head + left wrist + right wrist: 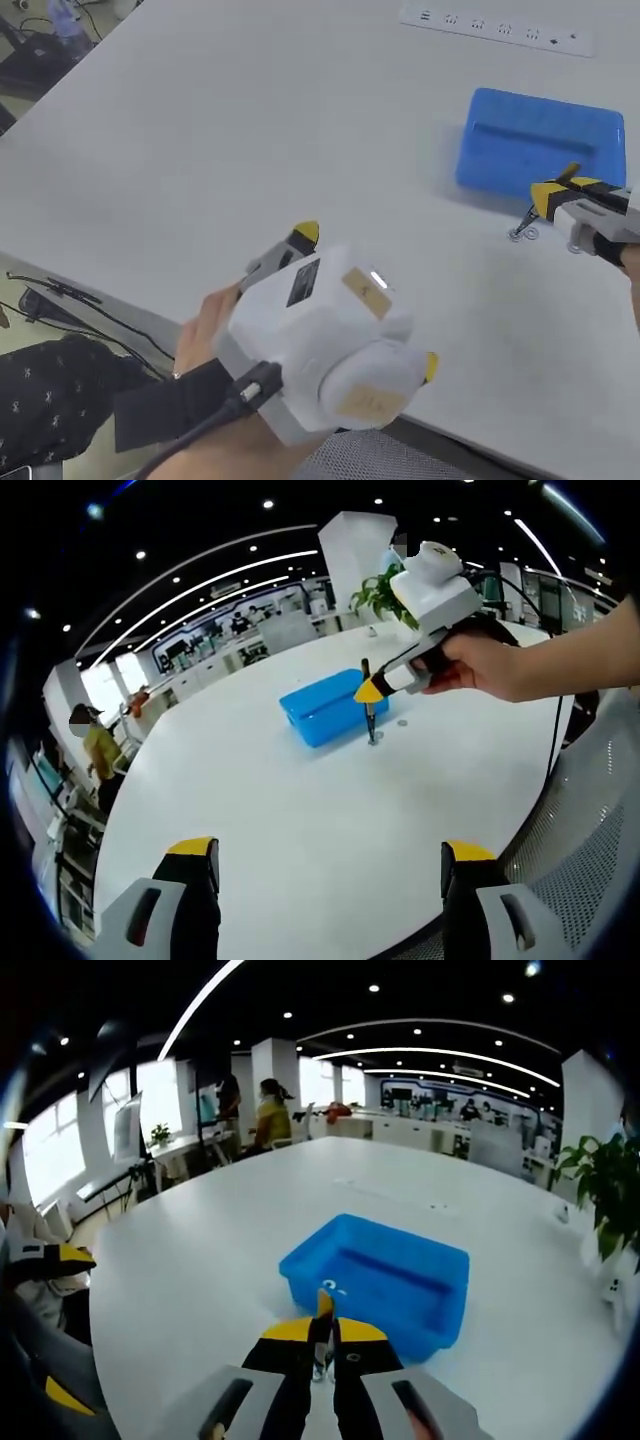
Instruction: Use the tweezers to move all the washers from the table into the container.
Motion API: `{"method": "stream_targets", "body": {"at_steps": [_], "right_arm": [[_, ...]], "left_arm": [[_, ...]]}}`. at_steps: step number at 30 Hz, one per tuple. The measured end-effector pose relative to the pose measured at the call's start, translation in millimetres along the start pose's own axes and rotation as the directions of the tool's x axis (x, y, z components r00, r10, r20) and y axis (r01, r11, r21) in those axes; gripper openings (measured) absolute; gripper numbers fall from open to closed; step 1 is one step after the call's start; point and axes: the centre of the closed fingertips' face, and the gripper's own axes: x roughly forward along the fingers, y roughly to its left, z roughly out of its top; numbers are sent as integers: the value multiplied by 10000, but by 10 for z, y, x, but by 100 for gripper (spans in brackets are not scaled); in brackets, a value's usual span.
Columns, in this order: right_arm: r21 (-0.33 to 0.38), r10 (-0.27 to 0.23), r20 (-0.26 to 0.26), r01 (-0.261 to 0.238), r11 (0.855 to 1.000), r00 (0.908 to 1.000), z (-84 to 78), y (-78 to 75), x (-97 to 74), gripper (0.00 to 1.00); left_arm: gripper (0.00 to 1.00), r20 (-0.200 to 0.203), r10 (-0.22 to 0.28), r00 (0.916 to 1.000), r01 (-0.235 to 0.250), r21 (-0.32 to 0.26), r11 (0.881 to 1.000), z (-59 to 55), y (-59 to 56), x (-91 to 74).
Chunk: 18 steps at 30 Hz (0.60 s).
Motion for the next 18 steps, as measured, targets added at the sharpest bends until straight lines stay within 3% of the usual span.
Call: {"method": "stream_targets", "body": {"at_steps": [5, 18], "right_arm": [[-322, -38, -31, 37, 9995, 10000, -2, 11, 2, 2], [-268, -7, -289, -1, 9996, 9996, -4, -3, 2, 1]], "left_arm": [[94, 1, -10, 10000, 10, 27, 10000, -1, -3, -1], [94, 6, 17, 10000, -17, 4, 10000, -1, 2, -2]]}}
